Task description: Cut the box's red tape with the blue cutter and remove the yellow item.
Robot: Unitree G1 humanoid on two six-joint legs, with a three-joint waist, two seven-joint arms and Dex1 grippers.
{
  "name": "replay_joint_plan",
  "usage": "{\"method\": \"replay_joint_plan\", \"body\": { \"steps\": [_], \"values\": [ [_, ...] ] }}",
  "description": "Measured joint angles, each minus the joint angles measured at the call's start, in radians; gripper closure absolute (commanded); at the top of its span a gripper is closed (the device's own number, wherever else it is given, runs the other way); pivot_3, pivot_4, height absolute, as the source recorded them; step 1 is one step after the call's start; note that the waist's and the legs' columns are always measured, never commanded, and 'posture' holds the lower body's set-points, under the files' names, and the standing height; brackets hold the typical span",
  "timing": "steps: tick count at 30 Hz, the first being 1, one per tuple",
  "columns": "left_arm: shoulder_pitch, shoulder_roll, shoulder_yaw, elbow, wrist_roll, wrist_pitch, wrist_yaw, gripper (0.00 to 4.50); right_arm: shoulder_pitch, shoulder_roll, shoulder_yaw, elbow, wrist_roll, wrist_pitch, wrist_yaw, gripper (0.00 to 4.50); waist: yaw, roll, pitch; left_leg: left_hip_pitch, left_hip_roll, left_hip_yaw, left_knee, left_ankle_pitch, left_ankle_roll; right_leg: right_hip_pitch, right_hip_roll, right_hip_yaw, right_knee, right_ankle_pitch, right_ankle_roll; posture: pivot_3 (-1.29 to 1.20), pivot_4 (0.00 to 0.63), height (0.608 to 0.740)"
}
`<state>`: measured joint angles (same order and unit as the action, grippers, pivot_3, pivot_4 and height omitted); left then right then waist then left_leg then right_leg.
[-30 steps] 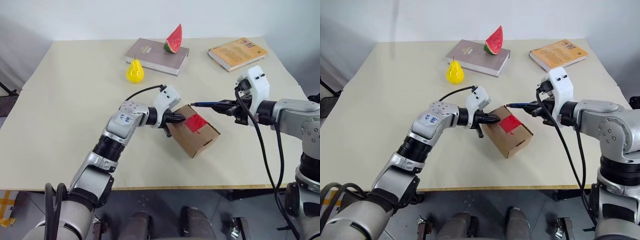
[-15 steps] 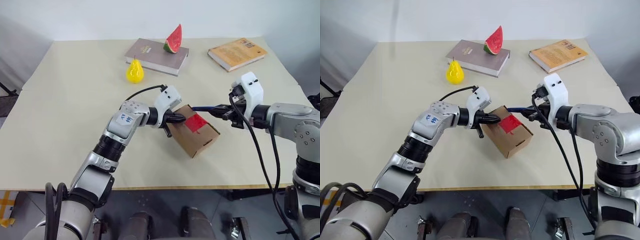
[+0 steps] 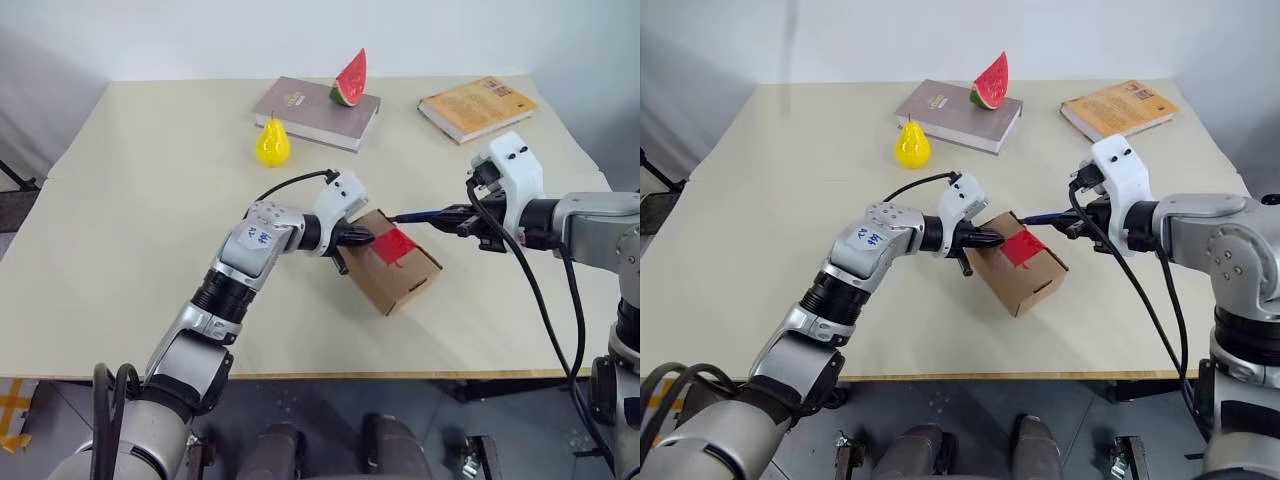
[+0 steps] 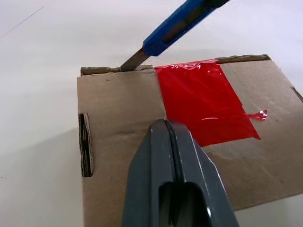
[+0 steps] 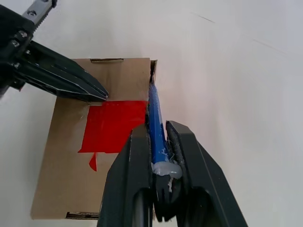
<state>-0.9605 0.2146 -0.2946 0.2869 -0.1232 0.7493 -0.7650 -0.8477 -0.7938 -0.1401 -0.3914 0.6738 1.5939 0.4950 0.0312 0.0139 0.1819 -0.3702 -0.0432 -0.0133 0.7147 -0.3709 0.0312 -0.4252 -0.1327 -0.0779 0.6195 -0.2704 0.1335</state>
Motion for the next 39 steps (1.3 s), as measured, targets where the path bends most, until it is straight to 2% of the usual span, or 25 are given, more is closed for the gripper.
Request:
{"method": "replay_joint_plan", "body": {
  "steps": [14,21,30,34,39],
  "values": [
    [-0.003,-0.019,-0.003,0.006,0.007,0.001,0.01,4.5,0.054,-0.116,0.011,-0.054,0.093,0.002,0.004,4.33,0.012,-0.001,-0.001,0.0,-0.001,-0.001,0.0,0.0,0.0,0.001,0.0,0.001,-0.002,0.0,0.0,0.0,0.15,0.74],
    [-0.004,-0.023,-0.003,0.009,0.007,0.001,0.013,4.5,0.055,-0.123,0.01,-0.054,0.103,0.002,-0.004,4.33,0.015,-0.002,-0.001,0.0,-0.001,0.0,0.0,0.0,0.0,0.001,0.0,0.001,-0.003,0.0,0.0,0.0,0.15,0.74],
    [-0.005,-0.028,-0.006,0.011,0.007,0.001,0.015,4.5,0.048,-0.227,0.011,-0.054,0.184,0.001,0.028,4.33,0.019,-0.002,-0.001,0.0,0.0,-0.001,-0.001,0.0,0.001,0.003,0.001,0.0,-0.008,0.0,0.0,0.0,0.15,0.74],
    [-0.005,-0.029,-0.006,0.013,0.007,0.001,0.017,4.5,0.059,-0.226,0.004,-0.055,0.194,0.001,0.019,4.33,0.019,-0.002,-0.001,0.0,0.0,-0.001,-0.001,0.0,0.001,0.004,0.001,0.0,-0.008,0.0,0.0,0.0,0.15,0.74],
    [-0.006,-0.029,-0.005,0.026,0.007,0.001,0.022,4.5,0.07,-0.173,0.001,-0.053,0.176,0.002,-0.01,4.33,0.017,-0.006,-0.004,0.002,0.001,-0.001,-0.001,0.0,0.001,0.007,0.001,0.001,-0.01,0.0,0.0,0.0,0.15,0.74]
  ]
}}
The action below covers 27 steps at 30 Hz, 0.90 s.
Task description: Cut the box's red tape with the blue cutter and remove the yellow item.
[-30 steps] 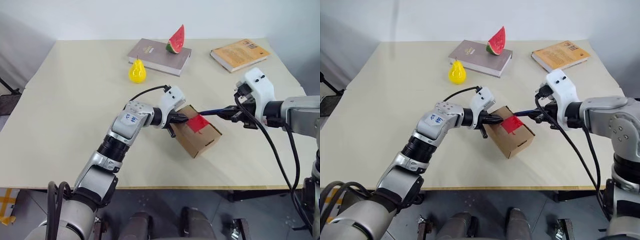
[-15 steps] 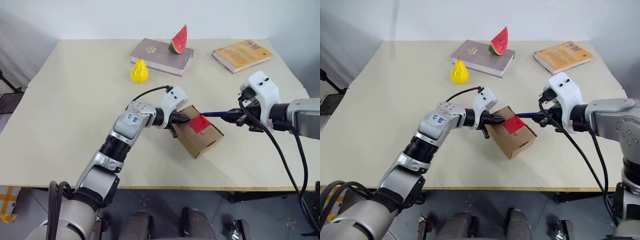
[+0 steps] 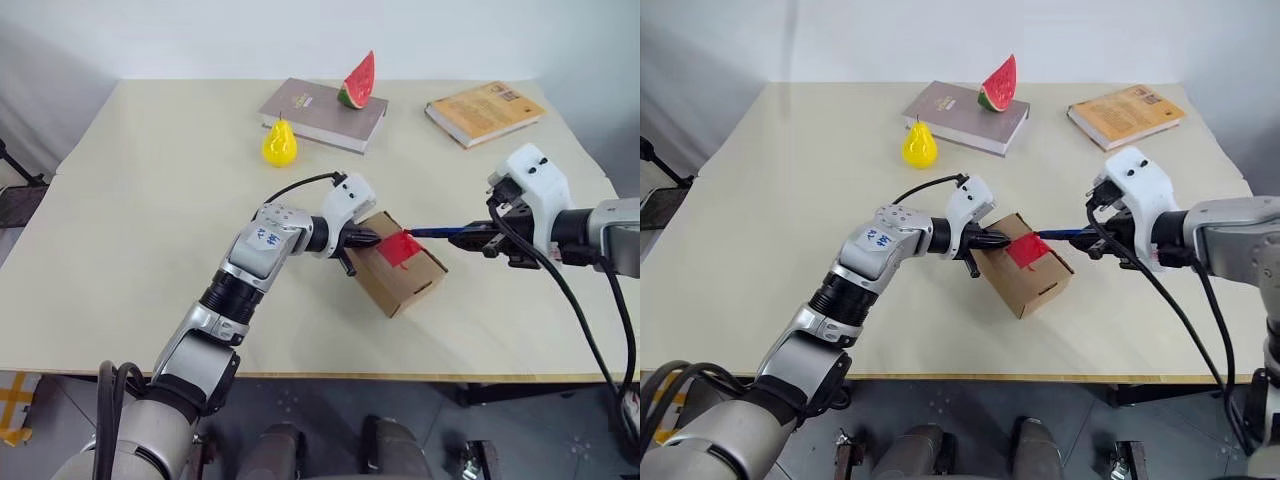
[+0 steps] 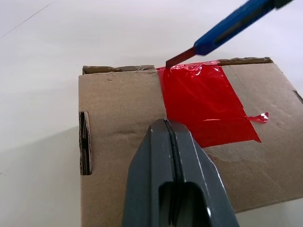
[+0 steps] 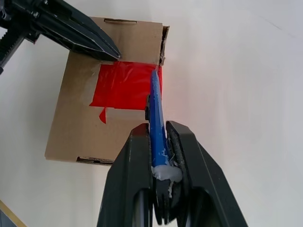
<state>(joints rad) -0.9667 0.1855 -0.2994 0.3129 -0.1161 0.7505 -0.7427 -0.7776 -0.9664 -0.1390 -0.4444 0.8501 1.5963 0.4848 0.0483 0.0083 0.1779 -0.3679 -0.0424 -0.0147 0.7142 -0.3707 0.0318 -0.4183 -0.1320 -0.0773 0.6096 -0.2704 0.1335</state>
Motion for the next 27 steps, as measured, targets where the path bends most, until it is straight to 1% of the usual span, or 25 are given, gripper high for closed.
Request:
{"method": "replay_joint_plan", "body": {
  "steps": [5,9,18,22,25,27],
  "values": [
    [0.001,0.003,0.001,0.004,0.001,0.0,0.002,4.5,0.0,0.054,0.021,0.017,-0.047,-0.008,-0.018,4.33,-0.005,-0.002,-0.002,0.002,0.0,-0.002,0.0,0.0,0.0,0.003,0.0,0.002,-0.002,0.0,0.0,0.0,0.15,0.74],
    [0.004,0.003,0.0,-0.003,0.001,0.0,0.002,4.5,-0.001,0.063,0.047,0.026,-0.074,-0.028,-0.017,4.33,-0.009,-0.002,-0.002,0.001,0.0,-0.003,0.0,0.0,0.0,0.003,0.0,0.003,-0.002,0.0,0.0,0.0,0.15,0.74],
    [0.019,0.009,0.0,-0.03,0.002,0.004,0.013,4.5,-0.01,0.082,0.046,0.023,-0.088,-0.016,-0.015,4.33,-0.016,-0.002,-0.002,0.001,0.0,-0.004,0.0,0.0,0.0,0.003,0.0,0.003,-0.002,0.0,0.0,0.0,0.15,0.74],
    [0.019,0.0,-0.004,-0.033,0.002,0.004,0.013,4.5,0.014,0.055,0.022,0.004,-0.074,-0.005,-0.001,4.33,-0.01,-0.002,-0.002,0.0,0.0,-0.005,0.0,0.0,0.0,0.003,-0.001,0.002,-0.004,0.0,0.0,0.0,0.15,0.74],
    [0.02,-0.011,-0.008,-0.035,0.001,0.004,0.013,4.5,0.056,-0.032,0.008,-0.026,-0.033,-0.004,0.038,4.33,0.002,-0.002,-0.002,-0.001,0.0,-0.006,-0.002,0.0,0.0,0.003,0.0,0.001,-0.006,0.0,0.0,0.0,0.15,0.74],
    [0.02,-0.01,-0.01,-0.036,0.001,0.004,0.013,4.5,0.069,-0.072,-0.002,-0.039,-0.007,-0.002,0.062,4.33,0.003,-0.002,-0.002,-0.001,0.0,-0.005,-0.002,-0.001,0.0,0.004,0.0,0.001,-0.007,0.0,0.0,0.0,0.15,0.74]
  ]
}}
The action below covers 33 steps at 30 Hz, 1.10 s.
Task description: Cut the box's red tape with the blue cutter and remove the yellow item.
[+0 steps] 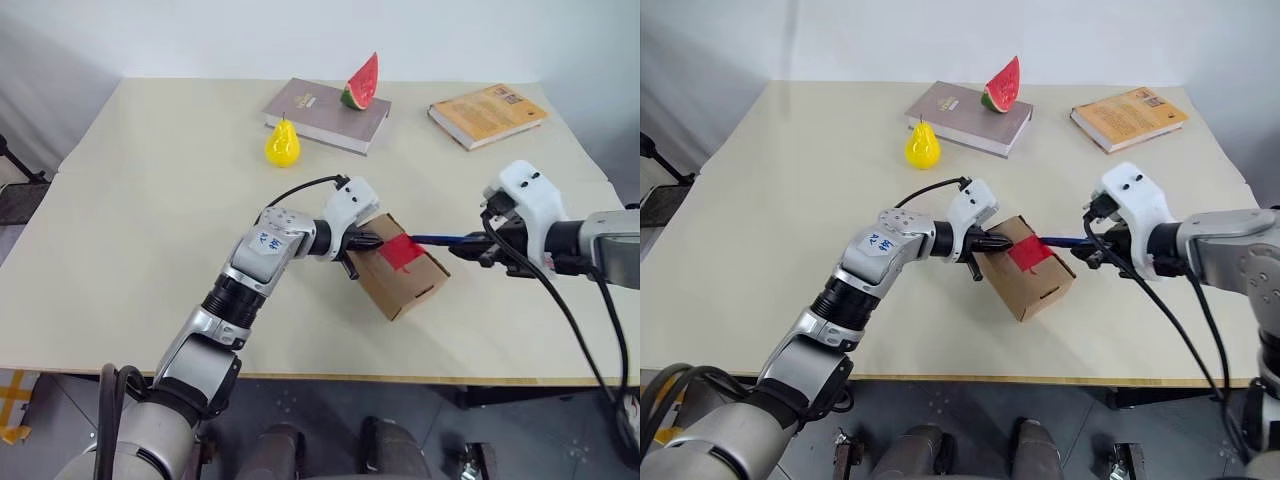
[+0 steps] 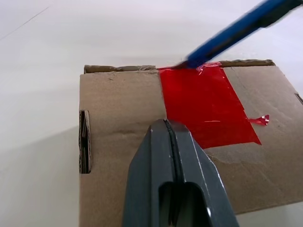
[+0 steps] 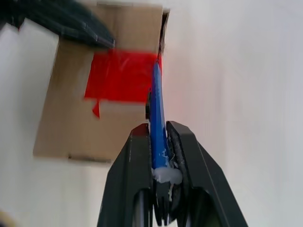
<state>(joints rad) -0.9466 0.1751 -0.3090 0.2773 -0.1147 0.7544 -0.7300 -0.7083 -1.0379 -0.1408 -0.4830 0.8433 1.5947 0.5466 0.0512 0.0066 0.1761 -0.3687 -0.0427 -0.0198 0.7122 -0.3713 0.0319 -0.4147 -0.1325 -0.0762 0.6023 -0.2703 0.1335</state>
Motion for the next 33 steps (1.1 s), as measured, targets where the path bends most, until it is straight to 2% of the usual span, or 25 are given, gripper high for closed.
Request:
{"method": "replay_joint_plan", "body": {
  "steps": [6,10,15,20,26,33],
  "values": [
    [0.0,0.001,0.0,0.001,0.0,0.0,0.001,4.5,0.014,-0.052,-0.003,-0.009,0.041,0.001,0.014,4.33,0.0,0.0,0.0,0.0,0.0,0.0,0.0,0.0,0.0,0.001,0.0,0.0,-0.001,0.0,0.0,0.0,0.15,0.74],
    [0.0,0.002,0.001,0.003,0.0,0.0,0.001,4.5,0.003,-0.044,0.002,-0.006,0.04,0.004,0.01,4.33,-0.001,0.0,0.0,0.001,0.001,0.0,0.0,0.0,0.0,0.001,0.0,0.0,-0.001,0.0,0.0,0.0,0.15,0.74],
    [0.001,0.01,0.005,0.01,0.004,0.0,0.011,4.5,-0.084,0.12,0.087,0.076,-0.06,-0.045,-0.054,4.33,-0.022,-0.004,-0.003,0.004,0.001,0.002,0.001,0.0,0.0,0.002,0.0,0.001,-0.002,0.0,0.0,0.0,0.15,0.74],
    [0.002,0.01,0.005,0.008,0.008,0.006,0.018,4.5,-0.105,0.171,0.118,0.106,-0.114,-0.077,-0.062,4.33,-0.027,-0.004,-0.003,0.006,0.002,0.002,0.0,0.0,-0.001,0.003,0.0,0.002,0.0,0.0,0.0,0.0,0.15,0.74],
    [0.013,0.007,0.005,-0.007,0.008,0.006,0.019,4.5,-0.086,0.161,0.112,0.094,-0.125,-0.083,-0.047,4.33,-0.026,-0.004,-0.003,0.006,0.002,0.002,-0.001,0.0,-0.001,0.003,0.0,0.002,0.0,0.0,0.0,0.0,0.15,0.74],
    [0.016,-0.002,-0.002,-0.021,0.007,0.006,0.017,4.5,0.018,0.044,0.042,0.025,-0.081,-0.032,0.021,4.33,-0.019,-0.004,-0.003,0.005,0.001,0.001,-0.006,0.0,-0.001,0.003,-0.001,0.001,-0.002,0.0,0.0,0.0,0.15,0.74]
  ]
}}
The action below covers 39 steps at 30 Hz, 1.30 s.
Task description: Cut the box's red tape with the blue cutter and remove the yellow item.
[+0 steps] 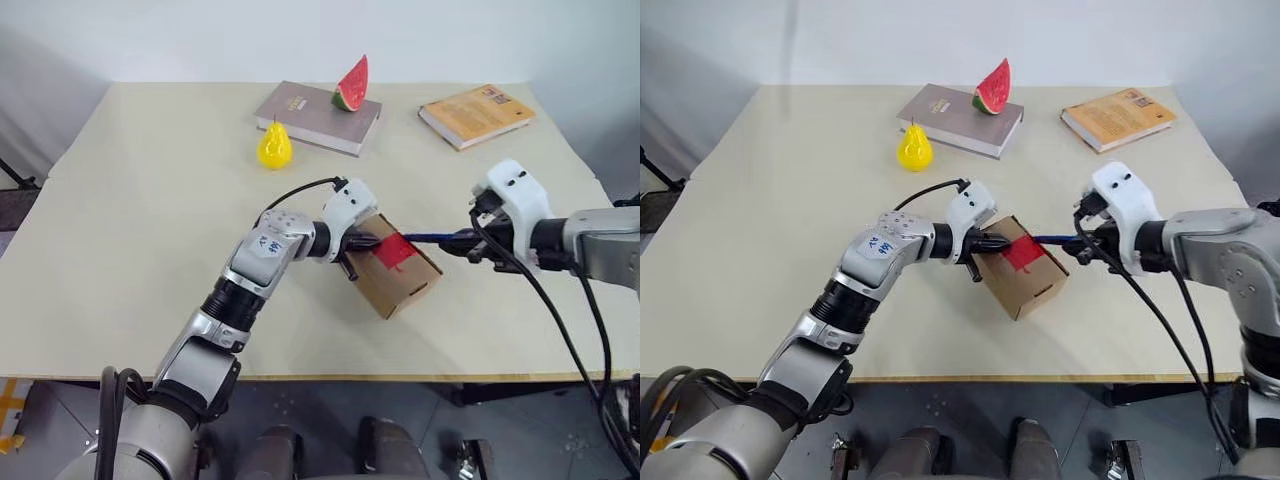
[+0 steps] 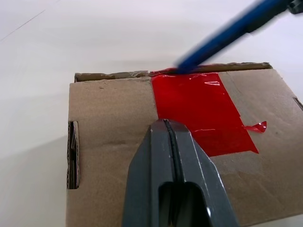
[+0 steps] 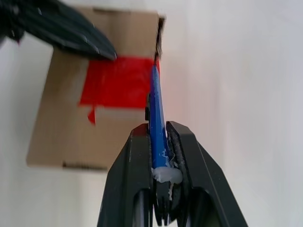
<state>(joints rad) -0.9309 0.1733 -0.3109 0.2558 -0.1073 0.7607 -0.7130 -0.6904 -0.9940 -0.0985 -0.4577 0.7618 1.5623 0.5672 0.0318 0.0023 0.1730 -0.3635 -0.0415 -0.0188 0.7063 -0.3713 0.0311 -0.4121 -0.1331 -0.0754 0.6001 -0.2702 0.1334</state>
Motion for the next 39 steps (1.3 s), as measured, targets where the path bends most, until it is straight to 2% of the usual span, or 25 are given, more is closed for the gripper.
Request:
{"method": "replay_joint_plan", "body": {
  "steps": [3,7,14,21,24,26,29,30,34,35,36,39],
  "values": [
    [0.0,0.0,-0.001,-0.002,0.0,0.0,0.0,4.5,0.056,-0.077,-0.036,-0.016,0.033,0.018,0.051,4.33,0.002,0.0,0.0,-0.002,0.0,0.0,0.0,0.0,0.0,-0.001,0.0,-0.001,-0.002,0.0,0.0,0.0,0.15,0.74],
    [-0.001,-0.001,-0.002,0.0,0.0,0.0,0.0,4.5,0.082,-0.139,-0.16,-0.018,0.065,-0.001,0.115,4.33,0.003,0.0,0.0,-0.002,0.0,0.0,0.0,0.0,0.001,-0.001,0.001,-0.001,-0.003,0.0,0.0,0.0,0.15,0.74],
    [-0.001,-0.002,-0.003,0.0,0.0,0.0,-0.001,4.5,0.175,-0.141,-0.351,0.043,0.058,-0.1,0.147,4.33,0.006,0.0,0.0,-0.002,0.0,0.001,-0.001,0.0,0.001,0.0,0.0,-0.001,-0.004,0.0,0.001,0.0,0.15,0.74],
    [-0.001,-0.004,-0.004,0.0,0.0,0.0,-0.001,4.5,0.326,-0.03,-0.388,0.119,0.005,-0.268,0.133,4.33,0.007,0.0,0.0,-0.001,0.0,0.001,-0.001,0.001,0.001,0.0,0.001,-0.001,-0.003,0.001,0.001,0.0,0.15,0.74],
    [-0.001,-0.008,-0.01,0.006,0.0,0.0,0.0,4.5,0.439,0.112,-0.379,0.242,-0.098,-0.459,0.079,4.33,0.012,-0.004,-0.002,0.005,0.0,0.002,-0.005,0.001,0.001,0.005,0.001,-0.002,-0.003,0.001,0.001,0.0,0.15,0.74],
    [-0.001,-0.005,-0.01,0.004,0.0,0.0,0.0,4.5,0.494,0.192,-0.359,0.348,-0.171,-0.556,0.036,3.58,0.013,-0.002,-0.002,0.006,-0.001,0.005,-0.006,0.001,0.001,0.004,0.001,-0.002,-0.003,0.001,0.002,0.0,0.15,0.74],
    [0.001,0.006,-0.008,-0.005,0.0,0.003,-0.001,4.5,0.508,0.228,-0.357,0.427,-0.193,-0.576,0.004,2.63,0.011,0.006,-0.002,0.007,-0.001,0.009,-0.007,0.002,0.003,0.004,0.001,-0.002,-0.004,0.001,0.002,0.0,0.15,0.74],
    [0.003,0.008,-0.005,-0.008,-0.001,0.008,-0.001,4.5,0.508,0.23,-0.359,0.425,-0.191,-0.576,0.001,2.48,0.011,0.006,-0.002,0.008,-0.001,0.009,-0.007,0.002,0.002,0.004,0.001,-0.002,-0.003,0.001,0.003,0.0,0.15,0.74],
    [0.025,0.033,0.026,-0.056,-0.032,0.062,-0.021,4.5,0.503,0.23,-0.397,0.389,-0.176,-0.58,-0.004,2.48,0.002,0.007,-0.002,0.009,0.0,0.008,-0.007,0.002,0.002,0.004,0.002,-0.001,-0.002,0.001,0.003,0.0,0.15,0.74],
    [0.032,0.042,0.038,-0.065,-0.046,0.08,-0.03,4.5,0.499,0.229,-0.411,0.384,-0.171,-0.58,-0.007,2.29,-0.001,0.007,-0.002,0.009,0.0,0.008,-0.007,0.002,0.002,0.004,0.002,-0.002,-0.002,0.001,0.002,0.0,0.15,0.74],
    [0.038,0.052,0.056,-0.077,-0.062,0.105,-0.039,4.5,0.496,0.22,-0.424,0.381,-0.169,-0.58,-0.01,2.29,-0.004,0.007,-0.002,0.009,0.0,0.008,-0.007,0.002,0.002,0.004,0.002,-0.002,-0.002,0.001,0.002,0.0,0.15,0.74],
    [0.064,0.106,0.098,-0.131,-0.129,0.18,-0.088,4.5,0.464,0.162,-0.401,0.364,-0.184,-0.582,-0.004,1.61,-0.013,0.009,-0.001,0.008,0.0,0.01,-0.008,0.002,0.002,0.002,0.002,0.0,-0.002,0.001,0.002,0.0,0.15,0.74]
  ]
}}
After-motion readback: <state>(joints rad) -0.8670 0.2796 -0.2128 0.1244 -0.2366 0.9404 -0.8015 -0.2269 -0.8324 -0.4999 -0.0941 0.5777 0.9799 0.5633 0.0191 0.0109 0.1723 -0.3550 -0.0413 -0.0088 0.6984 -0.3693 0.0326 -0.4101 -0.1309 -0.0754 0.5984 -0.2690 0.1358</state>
